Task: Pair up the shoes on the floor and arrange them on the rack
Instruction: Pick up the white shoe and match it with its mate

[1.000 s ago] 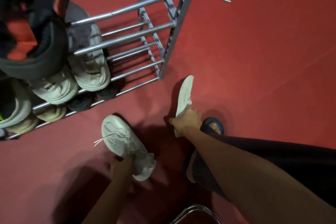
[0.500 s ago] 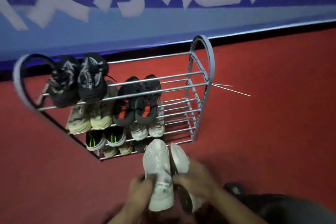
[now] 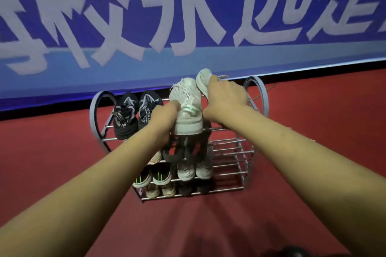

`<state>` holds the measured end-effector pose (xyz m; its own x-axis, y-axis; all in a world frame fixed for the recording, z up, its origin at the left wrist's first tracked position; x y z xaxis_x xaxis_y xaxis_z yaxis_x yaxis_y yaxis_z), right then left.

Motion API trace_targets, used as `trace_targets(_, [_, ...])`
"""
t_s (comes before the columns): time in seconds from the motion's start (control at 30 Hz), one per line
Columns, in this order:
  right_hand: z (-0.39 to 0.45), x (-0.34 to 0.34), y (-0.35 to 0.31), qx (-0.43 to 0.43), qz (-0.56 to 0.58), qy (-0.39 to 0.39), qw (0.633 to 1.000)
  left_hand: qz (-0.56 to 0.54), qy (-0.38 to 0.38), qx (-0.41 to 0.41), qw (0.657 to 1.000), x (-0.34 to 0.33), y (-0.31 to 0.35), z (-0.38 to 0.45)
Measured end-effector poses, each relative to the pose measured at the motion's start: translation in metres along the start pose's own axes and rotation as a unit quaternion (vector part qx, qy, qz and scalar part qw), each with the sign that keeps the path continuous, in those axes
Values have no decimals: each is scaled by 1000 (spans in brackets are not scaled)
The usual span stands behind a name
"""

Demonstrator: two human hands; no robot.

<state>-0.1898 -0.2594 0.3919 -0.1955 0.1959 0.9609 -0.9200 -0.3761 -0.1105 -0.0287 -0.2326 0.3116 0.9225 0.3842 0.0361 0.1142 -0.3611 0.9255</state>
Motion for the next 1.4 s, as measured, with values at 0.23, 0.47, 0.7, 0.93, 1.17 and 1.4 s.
trace_targets(0.23, [15,-119,30,2,120,-181,976,492,37,-147,857,4,-27,55])
trace_targets(0.47, [10,-146,43,-6,283,-16,959,578,26,-305,756,-7,-47,72])
trace_targets(0.7, [10,-138,54,-51,176,66,981,500,75,-381,774,-16,-45,68])
trace_targets(0.93, [13,-155,30,-28,211,58,975,496,131,-361,779,-5,-44,68])
trace_targets(1.17, [8,-165,22,-29,260,56,964,472,113,-357,799,2,-41,69])
trace_targets(1.4, [8,-167,8,-13,282,22,959,496,80,-315,805,4,-42,64])
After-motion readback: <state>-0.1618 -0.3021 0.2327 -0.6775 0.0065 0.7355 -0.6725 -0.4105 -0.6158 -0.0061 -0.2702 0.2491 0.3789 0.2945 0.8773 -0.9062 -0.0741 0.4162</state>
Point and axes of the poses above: each hand's wrist, its own z-axis towards the middle knuckle, its own x-axis out of the back of the hand, y = z × x, the point moved 6 cm from there along z, towards the middle knuckle, and after that the axes turned 6 degrees about x, right-handed, at the moved point
